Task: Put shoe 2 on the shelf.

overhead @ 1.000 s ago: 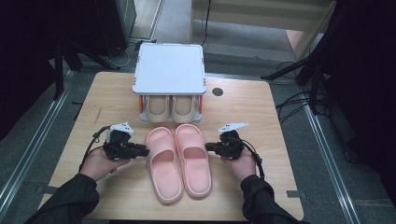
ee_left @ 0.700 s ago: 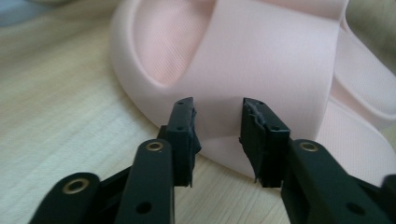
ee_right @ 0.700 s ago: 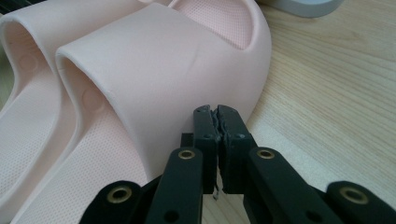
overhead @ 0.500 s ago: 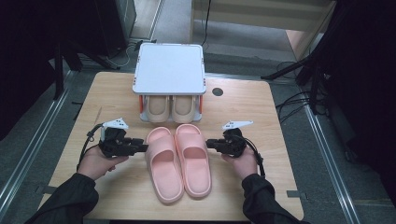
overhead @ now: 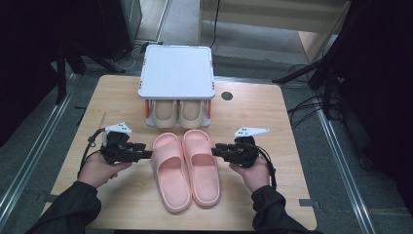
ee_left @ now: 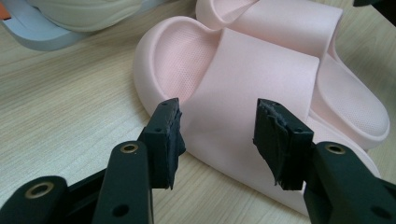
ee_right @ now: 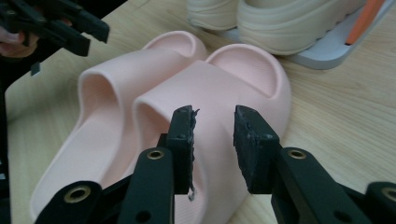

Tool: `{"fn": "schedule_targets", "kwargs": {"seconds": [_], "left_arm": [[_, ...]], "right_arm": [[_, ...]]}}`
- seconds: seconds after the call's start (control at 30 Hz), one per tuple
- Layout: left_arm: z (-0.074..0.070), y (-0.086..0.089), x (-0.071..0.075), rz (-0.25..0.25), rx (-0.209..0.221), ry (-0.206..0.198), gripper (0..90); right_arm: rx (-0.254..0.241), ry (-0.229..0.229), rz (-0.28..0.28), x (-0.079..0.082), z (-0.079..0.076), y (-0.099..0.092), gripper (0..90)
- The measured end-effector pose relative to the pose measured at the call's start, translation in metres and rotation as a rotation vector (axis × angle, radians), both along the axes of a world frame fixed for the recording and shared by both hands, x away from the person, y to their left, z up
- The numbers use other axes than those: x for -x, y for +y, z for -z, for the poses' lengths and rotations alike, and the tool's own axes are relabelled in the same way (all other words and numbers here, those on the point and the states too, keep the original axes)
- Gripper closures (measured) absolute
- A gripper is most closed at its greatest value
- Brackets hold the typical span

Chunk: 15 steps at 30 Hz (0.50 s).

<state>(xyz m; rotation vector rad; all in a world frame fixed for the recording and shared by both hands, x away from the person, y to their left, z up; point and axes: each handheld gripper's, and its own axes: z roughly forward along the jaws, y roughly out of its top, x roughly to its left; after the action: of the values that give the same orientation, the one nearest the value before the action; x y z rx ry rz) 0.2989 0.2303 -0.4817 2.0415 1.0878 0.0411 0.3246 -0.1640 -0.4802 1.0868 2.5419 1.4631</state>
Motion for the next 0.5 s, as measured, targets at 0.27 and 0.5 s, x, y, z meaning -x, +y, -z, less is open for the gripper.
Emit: {"fn": "schedule_targets", "kwargs": {"seconds": [0.27, 0.5], "left_arm": [[-0.001, 0.001, 0.001, 0.001, 0.009, 0.008, 49.7], [-0.002, 0.001, 0.000, 0.016, 0.006, 0.005, 49.6]], "right_arm": [[-0.018, -0.035, -0.018, 0.025, -0.010, 0.011, 69.0], [-0.024, -0.032, -0.030, 0.043, -0.006, 0.022, 65.6]]}}
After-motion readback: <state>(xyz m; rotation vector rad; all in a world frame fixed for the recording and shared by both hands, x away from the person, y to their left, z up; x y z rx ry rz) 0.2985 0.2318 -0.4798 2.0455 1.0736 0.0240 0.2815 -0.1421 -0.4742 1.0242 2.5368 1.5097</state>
